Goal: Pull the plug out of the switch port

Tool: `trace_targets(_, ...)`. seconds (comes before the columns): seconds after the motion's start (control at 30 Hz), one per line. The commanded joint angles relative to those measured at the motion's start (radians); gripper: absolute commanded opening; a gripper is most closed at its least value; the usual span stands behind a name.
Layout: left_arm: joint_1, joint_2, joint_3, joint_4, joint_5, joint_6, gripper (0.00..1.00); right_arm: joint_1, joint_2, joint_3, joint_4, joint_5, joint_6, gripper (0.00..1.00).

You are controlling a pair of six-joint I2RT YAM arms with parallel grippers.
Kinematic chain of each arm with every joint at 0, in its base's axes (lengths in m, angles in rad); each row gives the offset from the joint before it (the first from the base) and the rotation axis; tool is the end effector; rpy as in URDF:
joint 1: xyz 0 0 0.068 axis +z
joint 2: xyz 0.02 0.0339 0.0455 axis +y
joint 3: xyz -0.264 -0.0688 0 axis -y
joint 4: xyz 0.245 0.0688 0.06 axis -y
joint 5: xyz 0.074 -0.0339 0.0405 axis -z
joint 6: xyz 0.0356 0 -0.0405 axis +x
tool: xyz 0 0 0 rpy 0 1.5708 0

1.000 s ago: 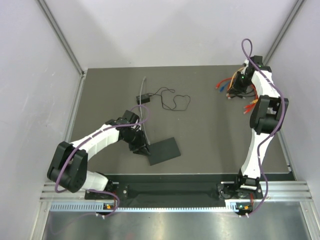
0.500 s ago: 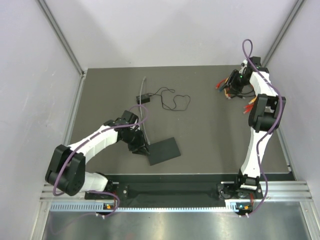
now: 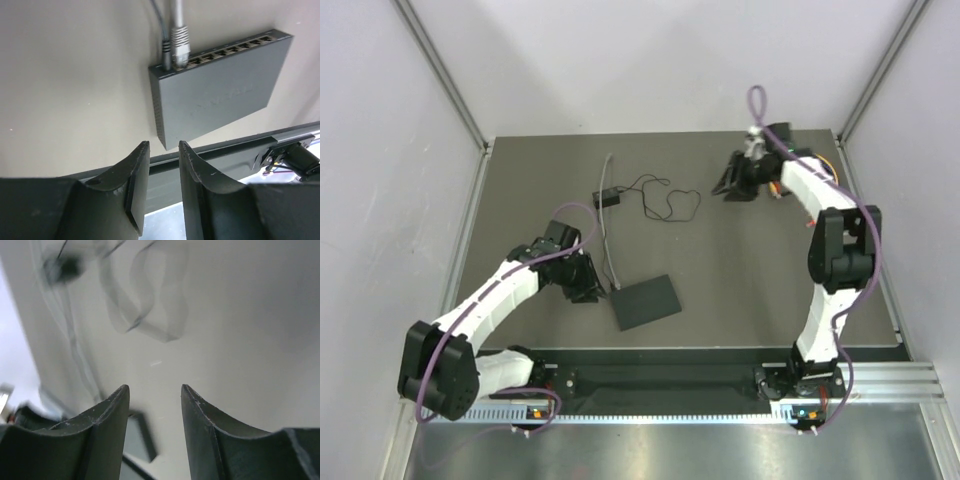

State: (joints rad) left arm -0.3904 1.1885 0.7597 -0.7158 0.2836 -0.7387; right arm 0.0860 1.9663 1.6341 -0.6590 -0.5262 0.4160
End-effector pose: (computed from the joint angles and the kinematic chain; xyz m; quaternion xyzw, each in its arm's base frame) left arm 0.1941 -0.0907 0.2126 -0.1382 0.9581 -0.2287 0.1030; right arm 0.4271 0.0548 0.2463 0.0787 0.9250 0.3100 0.2054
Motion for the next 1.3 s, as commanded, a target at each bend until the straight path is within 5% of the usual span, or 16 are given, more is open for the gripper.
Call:
trace_targets(0.0,0.007,-0.001,-0.042,0.007,0.011,-0.037,0.36,0.163,-0.067,-0.087,0.114,-0.083,0.05,0.46)
trace_targets(0.1,0.008,0.008,-0.068,0.042,0.038,-0.056,0.35,0.266,-0.061,-0.114,0.124,-0.112,0.044,0.45)
trace_targets(0.2,0.012,0.026,-0.076,0.062,0.055,-0.065,0.35,0.313,-0.058,-0.137,0.105,-0.118,0.018,0.33)
trace_targets(0.53,0.061,0.157,-0.088,0.134,0.121,-0.114,0.3,0.339,-0.076,-0.278,-0.021,-0.043,-0.072,0.08)
trace_targets(1.27,0.061,0.421,0.085,0.136,0.161,-0.016,0.27,0.494,-0.119,-0.551,0.14,-0.05,0.012,0.02)
